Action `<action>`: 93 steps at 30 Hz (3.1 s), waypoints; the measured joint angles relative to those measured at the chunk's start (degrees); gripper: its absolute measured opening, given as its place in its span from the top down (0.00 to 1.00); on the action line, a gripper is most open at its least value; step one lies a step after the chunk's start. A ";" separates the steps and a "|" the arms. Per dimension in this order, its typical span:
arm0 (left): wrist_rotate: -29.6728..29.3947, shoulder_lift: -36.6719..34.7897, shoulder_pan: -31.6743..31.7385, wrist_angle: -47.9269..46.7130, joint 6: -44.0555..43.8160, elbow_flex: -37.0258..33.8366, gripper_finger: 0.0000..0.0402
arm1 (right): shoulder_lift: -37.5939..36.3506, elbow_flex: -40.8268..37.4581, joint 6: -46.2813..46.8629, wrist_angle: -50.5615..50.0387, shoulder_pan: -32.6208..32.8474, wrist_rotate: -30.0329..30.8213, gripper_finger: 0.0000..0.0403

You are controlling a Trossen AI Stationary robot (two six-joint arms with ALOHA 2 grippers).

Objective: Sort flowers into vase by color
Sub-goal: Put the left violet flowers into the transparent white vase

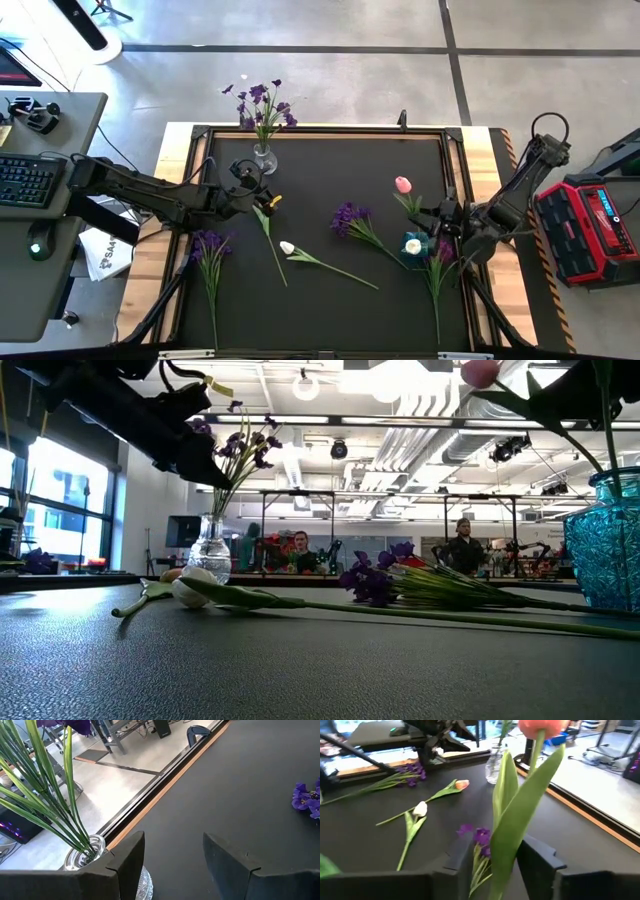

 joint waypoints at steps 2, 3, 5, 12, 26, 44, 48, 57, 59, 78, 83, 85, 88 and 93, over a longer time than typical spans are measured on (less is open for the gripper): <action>0.02 0.00 -0.02 0.00 0.00 0.00 0.53 | 0.02 1.04 -0.99 0.04 -0.01 -1.22 0.64; 0.02 0.00 -0.06 0.00 0.00 0.00 0.53 | 0.02 1.70 -1.19 0.01 0.00 -1.64 0.63; 0.00 0.00 -0.37 0.00 0.03 0.00 0.53 | 0.02 3.17 -2.35 0.02 -0.02 -2.65 0.62; 0.04 -0.37 -3.28 -0.11 4.13 0.00 0.53 | 0.02 13.17 -7.42 -6.38 -0.02 -5.80 0.64; 0.01 -7.87 -9.30 -2.17 8.40 3.04 0.53 | 5.67 21.95 -42.43 17.62 -2.76 -10.81 0.67; 1.63 7.45 -22.03 -45.43 -12.43 32.04 0.55 | 33.93 38.41 -56.91 21.08 -27.53 -31.95 0.67; 7.67 13.23 -26.02 -60.62 -29.41 37.49 0.58 | 42.59 48.02 -56.48 13.97 -28.46 -35.43 0.67; 27.76 22.04 -35.42 -79.56 -64.49 39.01 0.67 | 60.97 53.62 -49.24 13.95 -31.81 -42.79 0.67; 30.43 23.51 -37.49 -81.32 -72.13 38.99 0.68 | 63.84 53.60 -48.06 15.90 -32.43 -43.55 0.67; 45.25 26.21 -52.87 -78.08 -122.95 36.92 0.38 | 74.66 53.64 -41.37 28.71 -36.22 -52.72 0.28; 51.63 26.23 -53.57 -69.88 -126.62 30.37 0.37 | 74.66 53.64 -40.54 30.01 -36.04 -52.15 0.28; 51.69 26.25 -53.55 -65.57 -126.68 27.89 0.37 | 74.66 53.64 -40.53 30.09 -36.04 -52.28 0.28; 51.67 26.25 -53.50 -60.71 -127.57 24.69 0.37 | 74.66 53.64 -40.62 30.79 -36.04 -52.30 0.30; 52.13 26.20 -52.58 -55.90 -128.07 20.24 0.37 | 74.66 53.64 -40.99 31.07 -36.04 -52.29 0.31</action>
